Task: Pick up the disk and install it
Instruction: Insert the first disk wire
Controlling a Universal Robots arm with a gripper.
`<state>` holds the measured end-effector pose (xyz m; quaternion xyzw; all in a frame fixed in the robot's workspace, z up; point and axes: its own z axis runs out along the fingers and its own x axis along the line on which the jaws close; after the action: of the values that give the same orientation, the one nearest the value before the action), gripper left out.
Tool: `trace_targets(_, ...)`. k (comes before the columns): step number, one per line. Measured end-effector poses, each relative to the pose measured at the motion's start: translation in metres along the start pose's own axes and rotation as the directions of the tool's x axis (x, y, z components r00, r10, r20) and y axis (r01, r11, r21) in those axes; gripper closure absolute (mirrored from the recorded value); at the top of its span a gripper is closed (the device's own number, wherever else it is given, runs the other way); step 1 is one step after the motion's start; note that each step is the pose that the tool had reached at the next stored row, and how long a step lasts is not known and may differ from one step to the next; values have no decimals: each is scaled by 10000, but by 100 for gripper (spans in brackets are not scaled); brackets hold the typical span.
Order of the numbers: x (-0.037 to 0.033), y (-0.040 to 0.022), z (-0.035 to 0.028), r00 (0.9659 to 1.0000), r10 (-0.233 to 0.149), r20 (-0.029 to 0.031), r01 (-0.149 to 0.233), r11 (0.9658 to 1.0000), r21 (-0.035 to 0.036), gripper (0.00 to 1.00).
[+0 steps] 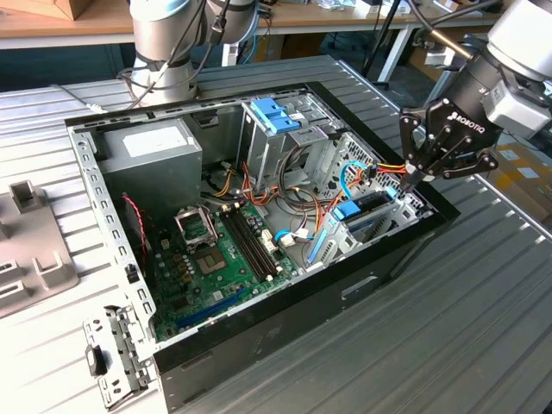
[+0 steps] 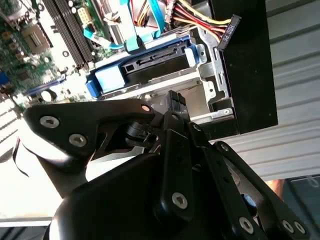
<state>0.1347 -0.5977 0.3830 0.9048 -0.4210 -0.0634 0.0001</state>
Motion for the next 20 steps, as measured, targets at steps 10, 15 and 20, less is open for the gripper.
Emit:
trace_targets(10, 0, 0, 4, 9994, -187, -281, 198, 9991, 374, 89)
trace_targets(15, 2, -1, 8, 9982, -198, -571, 239, 9971, 721, 89)
trace_targets(20, 1, 0, 8, 9981, -199, -592, 243, 9969, 744, 89)
